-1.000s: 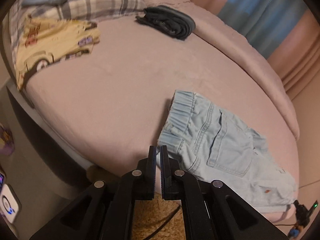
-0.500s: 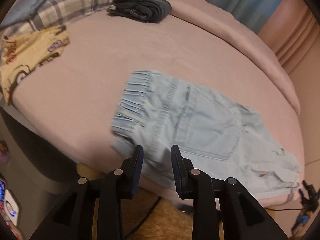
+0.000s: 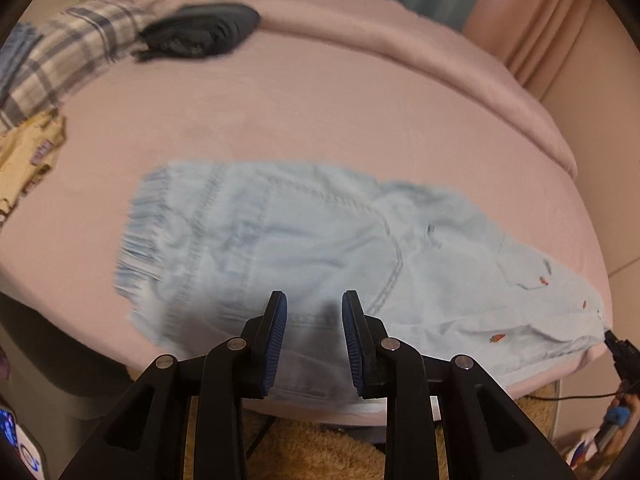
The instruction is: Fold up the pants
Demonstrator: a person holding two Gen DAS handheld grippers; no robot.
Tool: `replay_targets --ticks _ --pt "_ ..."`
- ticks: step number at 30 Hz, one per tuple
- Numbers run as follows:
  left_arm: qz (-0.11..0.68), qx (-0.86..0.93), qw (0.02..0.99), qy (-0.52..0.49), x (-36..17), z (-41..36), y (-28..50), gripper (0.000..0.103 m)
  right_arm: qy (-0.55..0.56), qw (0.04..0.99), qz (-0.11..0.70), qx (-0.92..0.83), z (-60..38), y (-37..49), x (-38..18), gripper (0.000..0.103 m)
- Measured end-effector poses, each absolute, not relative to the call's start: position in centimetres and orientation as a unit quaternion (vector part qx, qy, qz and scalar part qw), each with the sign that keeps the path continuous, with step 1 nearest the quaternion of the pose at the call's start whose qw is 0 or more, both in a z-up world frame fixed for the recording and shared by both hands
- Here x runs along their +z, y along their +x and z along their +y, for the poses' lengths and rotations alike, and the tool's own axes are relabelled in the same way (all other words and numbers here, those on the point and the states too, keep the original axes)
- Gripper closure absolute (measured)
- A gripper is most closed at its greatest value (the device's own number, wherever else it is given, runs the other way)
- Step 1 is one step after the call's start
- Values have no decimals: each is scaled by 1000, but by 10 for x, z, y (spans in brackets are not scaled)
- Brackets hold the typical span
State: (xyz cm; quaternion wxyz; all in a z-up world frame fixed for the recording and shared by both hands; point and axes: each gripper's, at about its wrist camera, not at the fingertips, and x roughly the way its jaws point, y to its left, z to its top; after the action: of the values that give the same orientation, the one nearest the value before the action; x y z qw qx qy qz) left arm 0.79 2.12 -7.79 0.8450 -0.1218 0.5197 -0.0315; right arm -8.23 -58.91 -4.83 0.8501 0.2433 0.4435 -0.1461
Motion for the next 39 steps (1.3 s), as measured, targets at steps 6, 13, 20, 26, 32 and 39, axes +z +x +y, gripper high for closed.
replay_targets --ticks 6,13,20,26,32,39 --pt "556 -18 826 -88 -109 15 15 77 213 816 511 -165 -590 -74 -83 85" --pt "551 -16 829 -93 -114 16 14 77 158 844 470 -204 -603 -43 -25 42" --pt "544 -21 834 -92 -118 9 9 77 178 839 497 -130 -608 40 -47 45" --pt "545 -27 832 -98 -118 17 10 77 161 823 528 -135 -608 59 -82 89" --pt "550 -27 829 -96 -116 18 12 77 176 870 439 -137 -611 59 -41 91" --pt "549 -30 830 -95 -116 17 14 77 168 828 509 -168 -619 96 -96 88"
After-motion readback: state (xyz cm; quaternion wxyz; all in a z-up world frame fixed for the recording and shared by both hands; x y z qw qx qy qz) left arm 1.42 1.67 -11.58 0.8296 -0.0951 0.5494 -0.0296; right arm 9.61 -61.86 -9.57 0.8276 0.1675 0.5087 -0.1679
